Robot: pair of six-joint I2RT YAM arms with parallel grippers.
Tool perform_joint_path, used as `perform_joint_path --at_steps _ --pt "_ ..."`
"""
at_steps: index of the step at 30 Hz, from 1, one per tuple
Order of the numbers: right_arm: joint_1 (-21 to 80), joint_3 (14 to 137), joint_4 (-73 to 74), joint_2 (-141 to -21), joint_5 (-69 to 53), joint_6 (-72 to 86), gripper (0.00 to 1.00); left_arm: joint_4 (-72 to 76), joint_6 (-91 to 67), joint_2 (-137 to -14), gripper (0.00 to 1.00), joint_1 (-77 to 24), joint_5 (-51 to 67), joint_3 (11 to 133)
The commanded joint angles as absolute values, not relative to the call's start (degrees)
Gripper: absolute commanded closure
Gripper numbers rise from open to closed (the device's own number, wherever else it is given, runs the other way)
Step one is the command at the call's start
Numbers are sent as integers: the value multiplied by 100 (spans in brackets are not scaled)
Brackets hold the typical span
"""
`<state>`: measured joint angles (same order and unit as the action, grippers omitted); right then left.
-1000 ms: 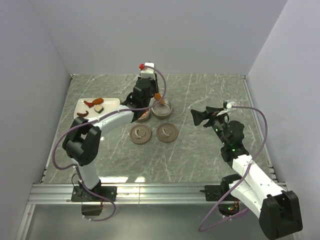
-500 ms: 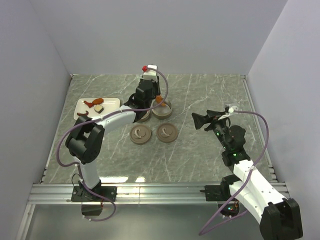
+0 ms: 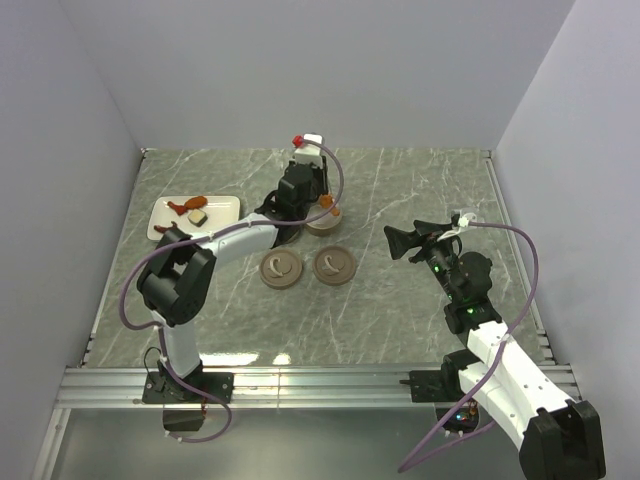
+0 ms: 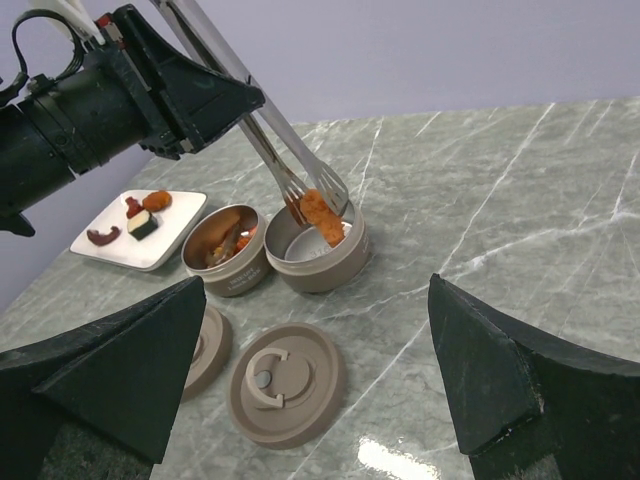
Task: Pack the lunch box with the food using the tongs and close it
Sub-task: Place the food into the lunch box
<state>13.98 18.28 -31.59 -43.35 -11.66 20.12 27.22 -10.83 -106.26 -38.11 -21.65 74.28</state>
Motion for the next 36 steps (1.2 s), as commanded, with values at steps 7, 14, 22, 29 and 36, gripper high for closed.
perform_joint_path --at_steps 7,14,22,29,36 --pt "1371 1767 -3269 -4315 -1204 2065 1 2918 -1143 -10714 63 -3937 -2171 7638" --pt "1371 1767 -3278 -4359 -1222 2057 1 2971 -1134 -10539 54 -3981 -2259 7488" --pt "1371 1775 -3305 -4403 -1230 2057 1 2944 -1081 -10398 50 -3990 -2399 7418" --pt "1371 1784 -3331 -4447 -1230 2048 1 3339 -783 -9767 50 -3990 -2996 6944" --pt "1371 1758 -3384 -4456 -1239 2057 1 3341 -658 -9027 48 -3422 -3173 6522"
